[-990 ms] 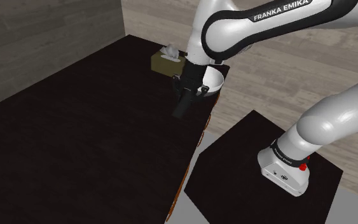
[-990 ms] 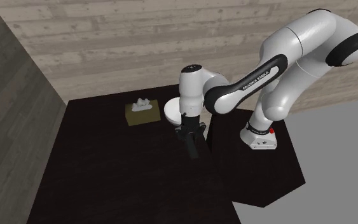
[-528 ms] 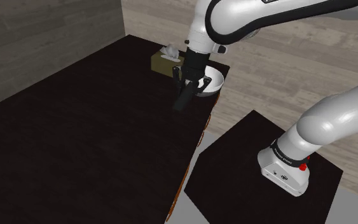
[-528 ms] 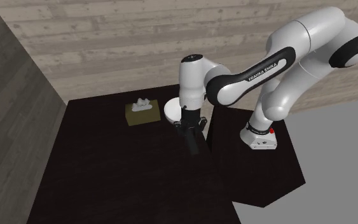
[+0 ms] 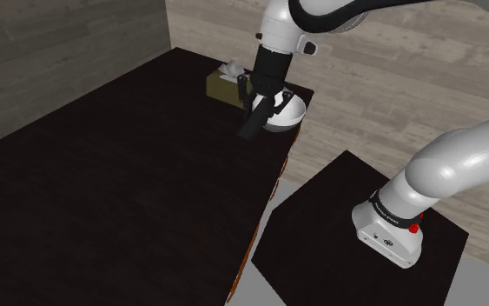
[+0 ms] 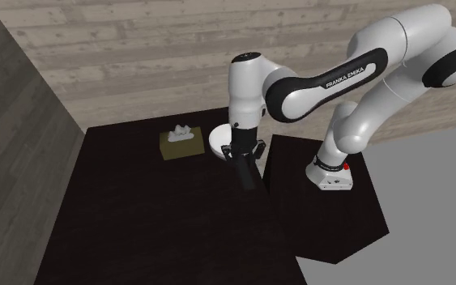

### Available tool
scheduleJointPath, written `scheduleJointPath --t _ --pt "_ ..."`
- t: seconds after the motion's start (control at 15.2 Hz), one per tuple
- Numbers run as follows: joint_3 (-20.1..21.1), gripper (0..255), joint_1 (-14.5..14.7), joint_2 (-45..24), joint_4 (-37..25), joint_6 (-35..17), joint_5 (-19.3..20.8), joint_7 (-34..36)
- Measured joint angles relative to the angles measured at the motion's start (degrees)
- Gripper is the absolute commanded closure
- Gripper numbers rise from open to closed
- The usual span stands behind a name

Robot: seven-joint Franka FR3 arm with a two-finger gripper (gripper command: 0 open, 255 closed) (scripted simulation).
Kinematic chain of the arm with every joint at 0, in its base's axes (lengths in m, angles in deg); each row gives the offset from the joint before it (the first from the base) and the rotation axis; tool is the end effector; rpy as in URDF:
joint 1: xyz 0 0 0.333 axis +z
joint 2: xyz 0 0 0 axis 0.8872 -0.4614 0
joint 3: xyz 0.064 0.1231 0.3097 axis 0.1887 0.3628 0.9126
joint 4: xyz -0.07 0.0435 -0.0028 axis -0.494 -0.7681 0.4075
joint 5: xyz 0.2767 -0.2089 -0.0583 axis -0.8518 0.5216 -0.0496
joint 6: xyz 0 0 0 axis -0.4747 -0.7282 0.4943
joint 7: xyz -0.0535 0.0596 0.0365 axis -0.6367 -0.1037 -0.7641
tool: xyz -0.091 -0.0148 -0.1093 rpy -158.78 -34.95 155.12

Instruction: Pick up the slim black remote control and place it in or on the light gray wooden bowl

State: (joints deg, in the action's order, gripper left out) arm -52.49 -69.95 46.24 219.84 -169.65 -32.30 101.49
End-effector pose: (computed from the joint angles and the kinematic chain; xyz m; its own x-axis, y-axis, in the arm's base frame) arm 0.3428 0.2324 0.4833 0.4094 -0.8843 -0.2247 -0.9101 -0.4130 -0.0329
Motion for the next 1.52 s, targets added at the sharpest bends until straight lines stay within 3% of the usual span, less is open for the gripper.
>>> scheduleJointPath --t 0.33,1.06,1.52 --pt "-3.22 255 -1.71 0.09 -0.15 1.69 1.31 -3.83" --pt "-12.59 255 -8.61 -5.13 -2.02 2.76 7.1 -17.27" --pt "-12.92 255 -9.13 -7.06 0.68 -1.39 7.38 -19.25"
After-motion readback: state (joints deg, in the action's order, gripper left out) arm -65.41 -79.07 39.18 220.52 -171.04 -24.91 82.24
